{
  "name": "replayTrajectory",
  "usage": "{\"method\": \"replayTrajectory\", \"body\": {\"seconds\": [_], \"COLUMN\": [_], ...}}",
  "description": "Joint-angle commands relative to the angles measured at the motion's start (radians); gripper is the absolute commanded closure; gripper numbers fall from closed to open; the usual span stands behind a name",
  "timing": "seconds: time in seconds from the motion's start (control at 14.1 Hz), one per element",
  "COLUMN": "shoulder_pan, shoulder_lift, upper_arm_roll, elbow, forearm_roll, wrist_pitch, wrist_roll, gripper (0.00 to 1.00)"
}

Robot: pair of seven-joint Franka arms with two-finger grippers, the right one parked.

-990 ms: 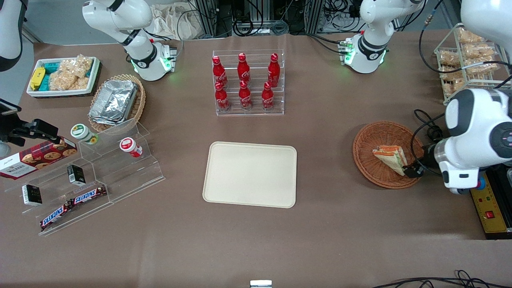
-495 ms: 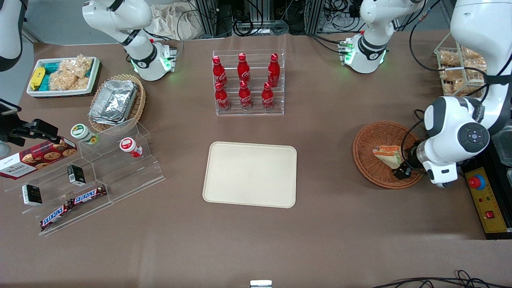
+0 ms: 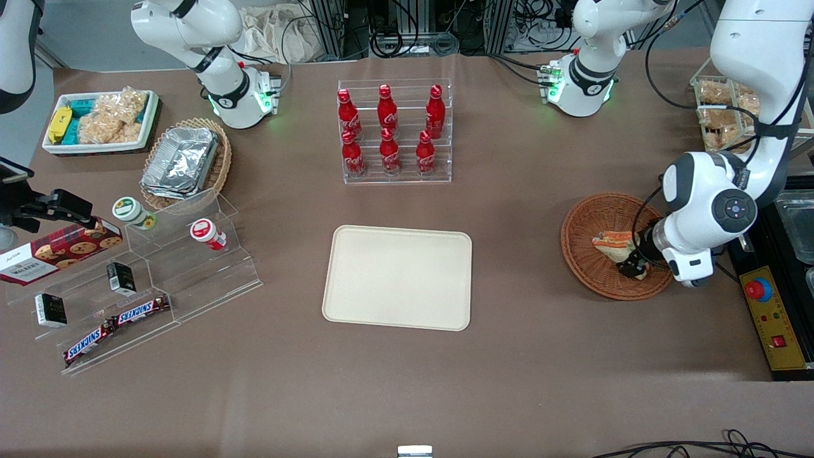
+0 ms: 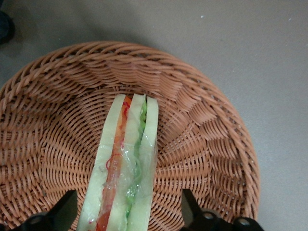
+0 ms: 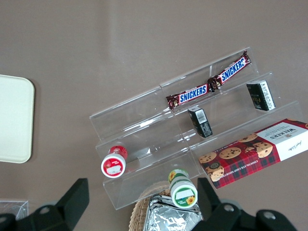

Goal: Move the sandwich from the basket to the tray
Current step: 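Lower the left gripper onto the wrapped sandwich and close on it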

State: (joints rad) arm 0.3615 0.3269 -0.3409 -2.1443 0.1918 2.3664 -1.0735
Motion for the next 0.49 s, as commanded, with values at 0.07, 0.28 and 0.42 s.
{"method": "replayTrajectory", "body": {"seconds": [0.07,0.28,0.42], "shoulder_pan": [0.001,-0.010,-0.012], "shoulder_lift": [-0.020,-0.012,-0.023], "upper_arm_roll": [-0.004,-0.006,-0.009], "elbow": [-0.019,0.001,0.017], "forearm_roll": [0.014,0.014,0.015], "wrist_pitch": [0.017,0.011,0.004], "wrist_roll": [-0.025,-0.068,-0.069], "gripper": [0.96,1.00,1.00]}}
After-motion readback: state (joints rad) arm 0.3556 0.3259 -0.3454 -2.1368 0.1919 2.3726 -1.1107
